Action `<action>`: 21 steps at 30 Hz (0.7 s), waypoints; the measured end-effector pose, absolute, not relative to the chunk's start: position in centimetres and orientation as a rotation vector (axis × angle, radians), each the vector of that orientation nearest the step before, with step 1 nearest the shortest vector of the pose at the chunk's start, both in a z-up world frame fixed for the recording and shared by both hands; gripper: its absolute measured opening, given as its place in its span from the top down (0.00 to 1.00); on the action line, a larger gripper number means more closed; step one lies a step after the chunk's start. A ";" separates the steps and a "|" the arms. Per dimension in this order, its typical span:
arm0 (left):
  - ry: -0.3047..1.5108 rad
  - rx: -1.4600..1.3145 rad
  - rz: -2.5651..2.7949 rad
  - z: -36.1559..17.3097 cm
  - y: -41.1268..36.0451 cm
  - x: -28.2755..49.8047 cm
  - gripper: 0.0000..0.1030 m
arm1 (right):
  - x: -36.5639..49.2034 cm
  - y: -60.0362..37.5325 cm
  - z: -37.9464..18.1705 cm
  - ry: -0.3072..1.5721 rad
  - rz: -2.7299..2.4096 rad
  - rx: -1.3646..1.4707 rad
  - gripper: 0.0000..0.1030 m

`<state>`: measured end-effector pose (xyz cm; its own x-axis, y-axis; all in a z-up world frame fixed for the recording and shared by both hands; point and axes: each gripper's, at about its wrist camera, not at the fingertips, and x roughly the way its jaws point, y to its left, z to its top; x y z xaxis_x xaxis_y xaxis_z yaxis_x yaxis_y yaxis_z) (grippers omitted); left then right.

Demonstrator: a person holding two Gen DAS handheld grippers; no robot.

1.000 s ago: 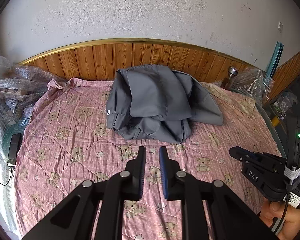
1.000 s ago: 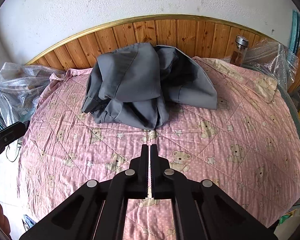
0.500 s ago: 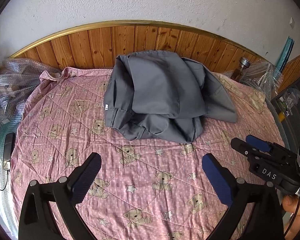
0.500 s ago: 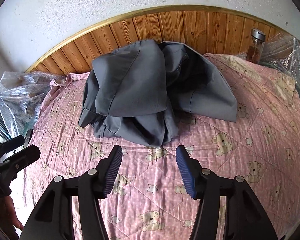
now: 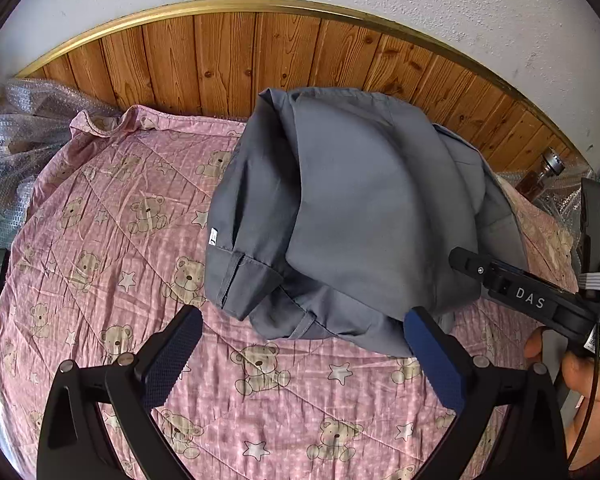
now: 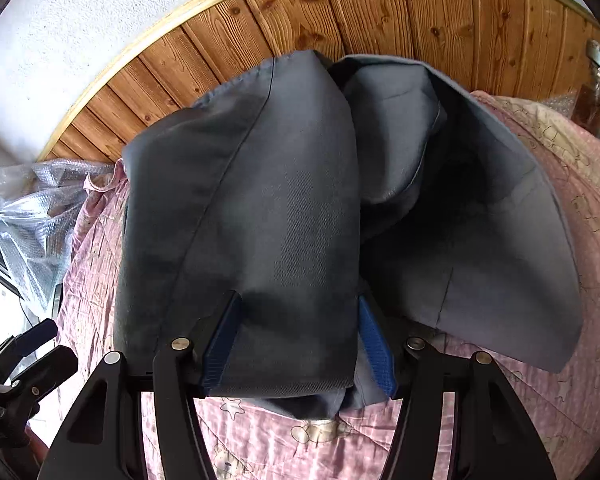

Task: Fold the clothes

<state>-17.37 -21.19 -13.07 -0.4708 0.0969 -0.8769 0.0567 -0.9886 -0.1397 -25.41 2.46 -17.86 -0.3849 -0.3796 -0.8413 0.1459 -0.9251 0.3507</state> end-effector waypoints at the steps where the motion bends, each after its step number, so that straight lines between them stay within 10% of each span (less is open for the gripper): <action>1: -0.236 -1.613 2.666 -13.3 -21.2 -17.7 0.01 | -25.6 2.5 -18.3 -0.334 -2.329 1.521 0.58; 2: -0.242 -1.622 2.668 -13.4 -21.3 -18.0 0.01 | -25.6 2.5 -18.5 -0.342 -2.298 1.518 0.81; 5: -0.250 -1.628 2.675 -13.5 -21.2 -18.5 0.01 | -24.2 2.8 -16.5 -0.314 -2.323 1.408 0.97; 10: -0.281 -1.577 2.686 -12.5 -21.3 -18.2 0.01 | -17.3 7.9 -9.4 -0.355 -2.378 1.163 0.98; 21: -0.339 -1.537 2.689 -15.1 -21.9 -21.7 0.01 | -14.2 15.9 -18.8 -0.237 -2.537 1.547 0.98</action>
